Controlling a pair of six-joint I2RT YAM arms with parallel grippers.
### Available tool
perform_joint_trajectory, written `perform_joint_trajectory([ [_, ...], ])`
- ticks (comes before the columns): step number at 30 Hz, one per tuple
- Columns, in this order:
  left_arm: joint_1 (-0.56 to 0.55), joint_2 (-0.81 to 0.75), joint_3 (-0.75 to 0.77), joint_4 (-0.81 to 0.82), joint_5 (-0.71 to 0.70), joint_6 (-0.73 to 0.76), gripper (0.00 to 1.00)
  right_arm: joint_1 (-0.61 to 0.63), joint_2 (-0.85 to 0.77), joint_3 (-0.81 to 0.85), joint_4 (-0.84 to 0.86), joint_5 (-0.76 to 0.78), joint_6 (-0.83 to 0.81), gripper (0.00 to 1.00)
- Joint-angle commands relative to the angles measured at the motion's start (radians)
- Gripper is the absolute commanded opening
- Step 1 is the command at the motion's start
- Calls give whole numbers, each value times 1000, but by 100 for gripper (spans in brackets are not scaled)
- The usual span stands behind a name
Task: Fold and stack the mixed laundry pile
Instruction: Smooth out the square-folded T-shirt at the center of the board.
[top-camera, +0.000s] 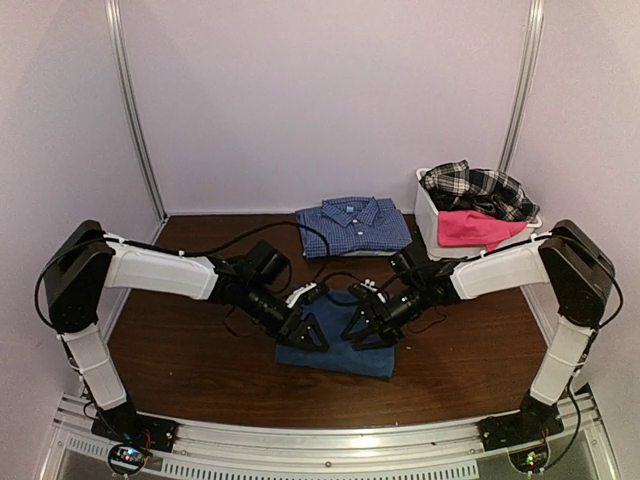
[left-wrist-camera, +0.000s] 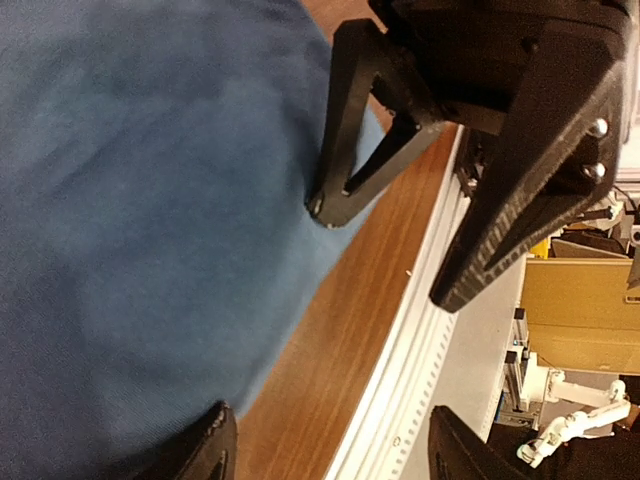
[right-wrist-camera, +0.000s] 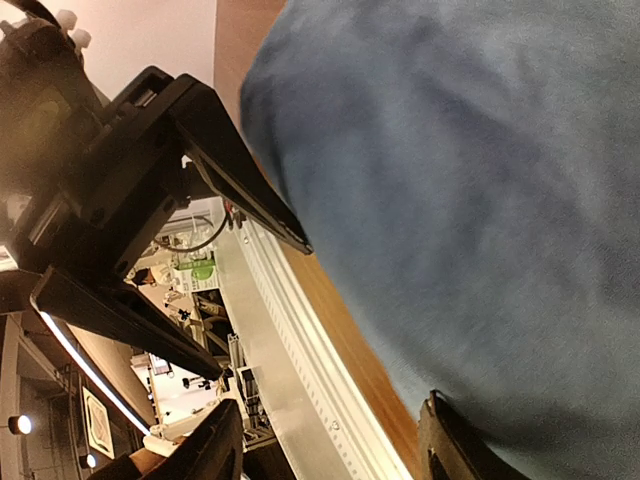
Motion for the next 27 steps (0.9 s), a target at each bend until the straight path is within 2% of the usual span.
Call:
perform_joint_trajectory([
  [1, 62, 102, -2, 167, 37, -54, 67, -25, 121, -24, 122, -4, 26, 60],
  [3, 105, 135, -12, 191, 32, -58, 67, -42, 173, -39, 110, 15, 1, 60],
  [5, 122, 160, 0, 147, 12, -14, 67, -69, 203, -59, 84, 42, -33, 60],
  [9, 127, 168, -40, 97, 11, 9, 67, -123, 229, -65, -56, 106, -156, 59],
  [13, 153, 85, -74, 71, 10, 23, 68, -132, 141, 15, -193, 112, -276, 60],
  [17, 183, 38, 2, 30, 17, 37, 68, -135, 35, 107, -205, 40, -255, 61],
  [20, 203, 36, 86, -4, -8, 40, 67, -154, 12, 160, -224, 50, -235, 59],
  [22, 236, 38, 131, -2, -49, 11, 63, -161, 7, 200, -266, 90, -249, 54],
  [24, 279, 40, 157, 3, -99, -19, 55, -157, -6, 229, -294, 129, -265, 49],
  [27, 322, 86, 236, -75, -195, 0, 43, -130, -42, 217, -263, 174, -262, 39],
])
